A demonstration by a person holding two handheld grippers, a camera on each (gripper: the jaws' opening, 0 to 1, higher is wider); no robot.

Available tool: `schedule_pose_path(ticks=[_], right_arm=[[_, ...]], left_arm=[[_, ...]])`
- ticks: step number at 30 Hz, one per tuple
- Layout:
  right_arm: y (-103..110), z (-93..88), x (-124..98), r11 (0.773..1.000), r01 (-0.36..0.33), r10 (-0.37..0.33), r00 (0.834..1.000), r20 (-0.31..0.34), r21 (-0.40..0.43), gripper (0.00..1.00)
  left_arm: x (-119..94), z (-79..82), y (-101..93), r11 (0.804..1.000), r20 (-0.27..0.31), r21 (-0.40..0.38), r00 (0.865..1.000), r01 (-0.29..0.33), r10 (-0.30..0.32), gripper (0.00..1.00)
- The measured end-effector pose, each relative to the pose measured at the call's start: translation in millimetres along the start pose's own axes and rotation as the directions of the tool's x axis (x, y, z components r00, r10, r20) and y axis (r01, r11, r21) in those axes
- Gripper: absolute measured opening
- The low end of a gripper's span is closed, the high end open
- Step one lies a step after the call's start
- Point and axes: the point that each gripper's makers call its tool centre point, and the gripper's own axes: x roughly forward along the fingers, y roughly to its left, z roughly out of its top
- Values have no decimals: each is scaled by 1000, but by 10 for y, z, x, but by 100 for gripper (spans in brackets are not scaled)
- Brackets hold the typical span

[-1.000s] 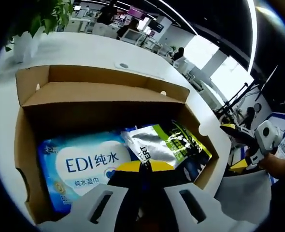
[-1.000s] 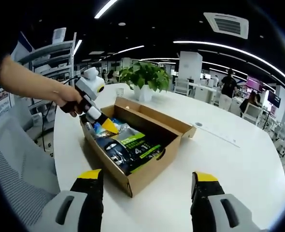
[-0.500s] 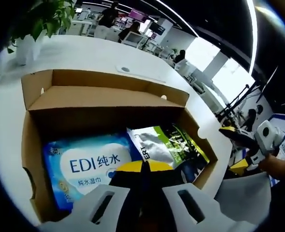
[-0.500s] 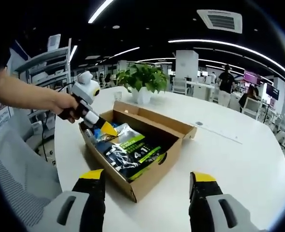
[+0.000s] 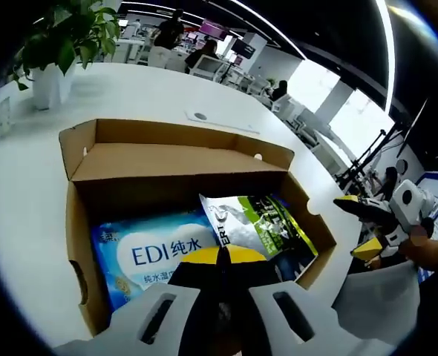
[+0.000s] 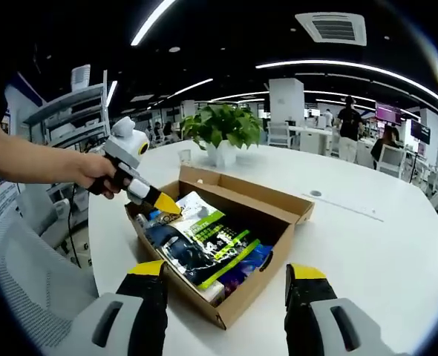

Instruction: Operate the shoe box by opening the lid, removing the specified soft item, and placing it in the target area until the item is outside and the box remains undamaged.

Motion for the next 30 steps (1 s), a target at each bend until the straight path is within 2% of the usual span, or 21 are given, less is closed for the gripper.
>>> schedule_pose_path(ticks=[12,22,30], right_arm=[[190,25,238,996,-76,78,996,-47,47,50],[226,25,437,991,-110,117,989,-91,81,50],[282,-73,609,986,-132,147,977,-155,105,50]], left_arm=[[-112,15,37,1000,37,25,999,-4,3,0],[-217,99,7,998,82,66,996,17,-23,0],[-290,124,7,997,109,81,994,18,-27,0]])
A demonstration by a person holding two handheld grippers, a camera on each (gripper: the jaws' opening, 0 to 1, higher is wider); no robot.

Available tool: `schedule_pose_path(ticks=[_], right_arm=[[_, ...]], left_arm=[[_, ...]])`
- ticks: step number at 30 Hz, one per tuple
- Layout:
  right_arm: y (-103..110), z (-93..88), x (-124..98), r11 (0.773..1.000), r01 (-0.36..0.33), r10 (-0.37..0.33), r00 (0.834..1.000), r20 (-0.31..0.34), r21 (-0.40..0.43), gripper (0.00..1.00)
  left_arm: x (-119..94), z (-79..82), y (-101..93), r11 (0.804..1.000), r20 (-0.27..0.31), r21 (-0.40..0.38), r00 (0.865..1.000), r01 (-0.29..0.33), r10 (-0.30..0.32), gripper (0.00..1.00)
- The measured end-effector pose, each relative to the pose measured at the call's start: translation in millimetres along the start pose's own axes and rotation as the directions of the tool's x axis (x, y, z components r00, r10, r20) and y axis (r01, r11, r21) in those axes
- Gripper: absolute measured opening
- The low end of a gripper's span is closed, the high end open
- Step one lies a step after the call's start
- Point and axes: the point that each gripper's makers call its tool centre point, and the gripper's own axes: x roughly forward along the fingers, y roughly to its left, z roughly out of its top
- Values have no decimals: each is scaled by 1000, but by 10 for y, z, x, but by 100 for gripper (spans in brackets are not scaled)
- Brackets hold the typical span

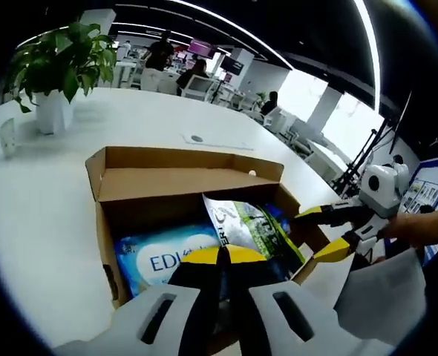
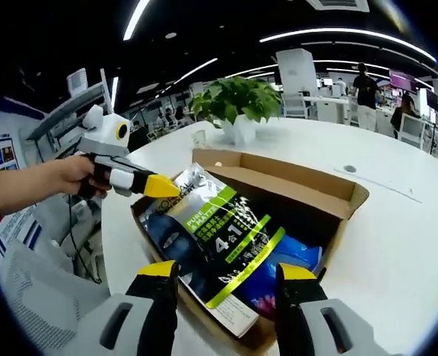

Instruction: Operate the shoe box by opening the lid, removing the specified soft item, and placing it in the target area until the item is outside and the box remains undamaged.

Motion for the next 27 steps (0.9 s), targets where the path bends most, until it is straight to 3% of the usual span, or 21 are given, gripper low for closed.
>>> schedule_pose_path(ticks=[17,27], right_arm=[[105,-140,179,996,-60,67,992,-103,66,40],[120,-169,204,993,-66,78,990,-118,98,37]], left_arm=[[-79,3,19,1000,39,14,999,5,-5,0],[-84,47,-39,998,60,48,998,32,-35,0]])
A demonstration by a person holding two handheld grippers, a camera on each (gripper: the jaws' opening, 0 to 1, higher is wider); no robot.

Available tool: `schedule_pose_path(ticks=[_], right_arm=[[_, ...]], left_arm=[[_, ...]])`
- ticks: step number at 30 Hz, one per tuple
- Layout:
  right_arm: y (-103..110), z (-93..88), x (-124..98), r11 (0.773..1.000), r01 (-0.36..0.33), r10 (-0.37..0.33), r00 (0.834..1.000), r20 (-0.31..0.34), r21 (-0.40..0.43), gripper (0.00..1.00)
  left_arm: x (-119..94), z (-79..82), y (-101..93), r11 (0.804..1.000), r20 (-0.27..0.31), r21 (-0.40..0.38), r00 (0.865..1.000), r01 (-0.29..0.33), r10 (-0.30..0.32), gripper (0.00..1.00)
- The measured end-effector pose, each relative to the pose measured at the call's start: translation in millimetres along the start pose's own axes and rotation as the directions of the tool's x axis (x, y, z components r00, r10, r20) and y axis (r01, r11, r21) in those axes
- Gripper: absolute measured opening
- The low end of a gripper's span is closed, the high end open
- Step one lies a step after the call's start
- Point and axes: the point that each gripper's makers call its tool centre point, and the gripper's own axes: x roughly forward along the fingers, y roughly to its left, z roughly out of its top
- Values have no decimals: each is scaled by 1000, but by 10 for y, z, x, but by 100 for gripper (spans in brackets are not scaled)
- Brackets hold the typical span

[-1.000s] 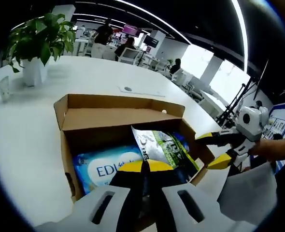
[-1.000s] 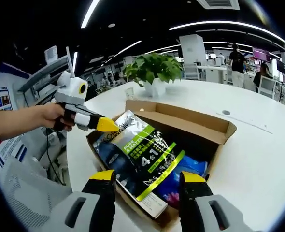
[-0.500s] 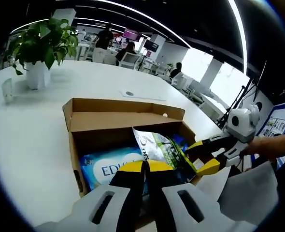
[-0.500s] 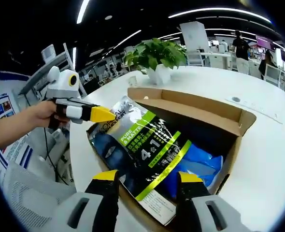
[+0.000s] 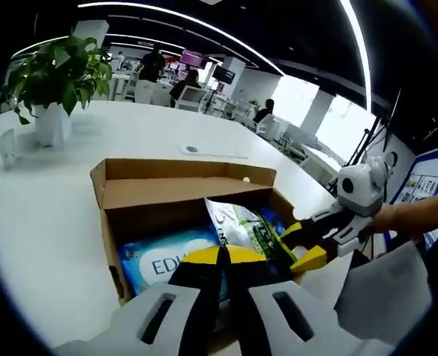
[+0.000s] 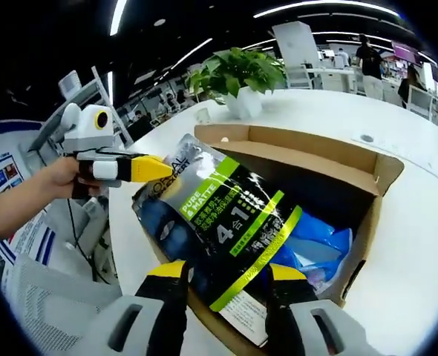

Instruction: Operate the shoe box by opening the lid, removing the specified soft item, and placing it in the target area until the item is outside and the box remains undamaged.

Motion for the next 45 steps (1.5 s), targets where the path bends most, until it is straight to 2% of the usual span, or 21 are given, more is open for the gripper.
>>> schedule_pose_path(ticks=[7,14,26,35,45], right_arm=[[14,-11,-1,1000,-1,1,1000,1,18,35],[18,40,-57,1000,14,-15,999,46,23,28],[-65,173,-158,998,56,-57,991,118,15,0],[-69,252,-214,998,48,-55,987,152,48,0],[-106,324,-344,995,45,-60,983,175,89,0]], left_arm=[[-2,4,-10,1000,4,4,1000,-2,2,0],[-11,0,13,1000,10,-12,1000,-17,17,0],[-21,-45,59,998,7,-44,999,-46,46,0],[-9,14,72,997,11,-56,998,-62,63,0],[37,40,-8,997,-8,-41,998,-65,65,0]])
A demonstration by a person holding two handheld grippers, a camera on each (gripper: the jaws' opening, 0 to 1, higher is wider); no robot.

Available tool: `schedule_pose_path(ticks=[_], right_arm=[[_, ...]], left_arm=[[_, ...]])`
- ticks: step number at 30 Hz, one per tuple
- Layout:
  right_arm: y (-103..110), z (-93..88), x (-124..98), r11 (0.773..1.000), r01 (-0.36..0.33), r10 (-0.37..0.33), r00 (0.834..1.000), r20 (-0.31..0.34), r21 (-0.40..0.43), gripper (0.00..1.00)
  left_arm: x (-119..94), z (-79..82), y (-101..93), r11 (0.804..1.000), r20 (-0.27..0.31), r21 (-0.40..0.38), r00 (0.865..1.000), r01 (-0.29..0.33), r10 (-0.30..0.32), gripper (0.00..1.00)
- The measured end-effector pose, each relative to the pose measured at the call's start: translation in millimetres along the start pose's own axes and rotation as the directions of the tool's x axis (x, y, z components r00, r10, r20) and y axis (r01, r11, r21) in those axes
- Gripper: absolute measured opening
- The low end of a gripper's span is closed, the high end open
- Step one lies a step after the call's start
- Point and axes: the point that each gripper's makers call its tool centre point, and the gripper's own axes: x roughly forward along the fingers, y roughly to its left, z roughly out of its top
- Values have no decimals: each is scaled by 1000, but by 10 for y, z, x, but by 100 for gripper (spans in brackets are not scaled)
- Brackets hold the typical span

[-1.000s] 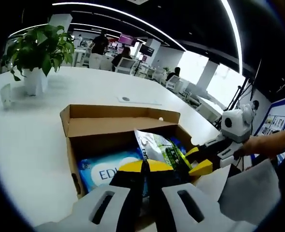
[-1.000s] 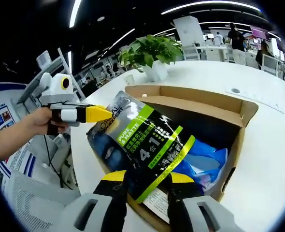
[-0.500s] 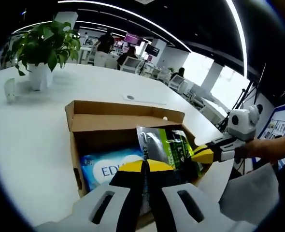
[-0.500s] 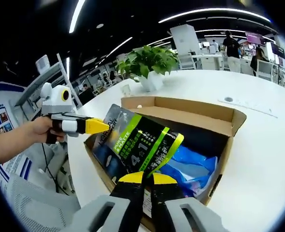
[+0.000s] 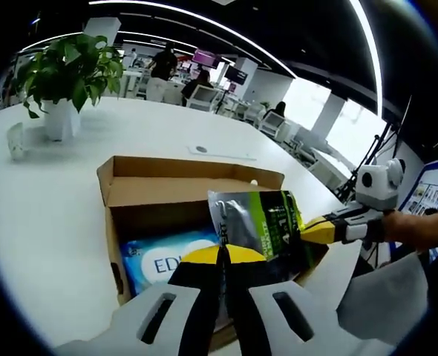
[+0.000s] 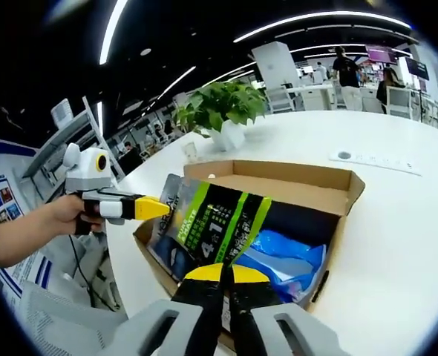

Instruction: Operate the shoe box by opening the lid, removing the specified soft item, and placing it in the target area until the item is outside and the box remains undamaged.

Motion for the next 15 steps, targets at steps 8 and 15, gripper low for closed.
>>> schedule_pose_path(ticks=[8,15], right_arm=[[-32,67,-143,1000,0,-1,1000,18,29,0],[-93,124,-304,999,11,-13,999,34,49,0]], left_arm=[[34,73,-115,1000,-1,16,1000,16,-16,0],[88,128,-247,999,-6,33,999,37,-36,0]])
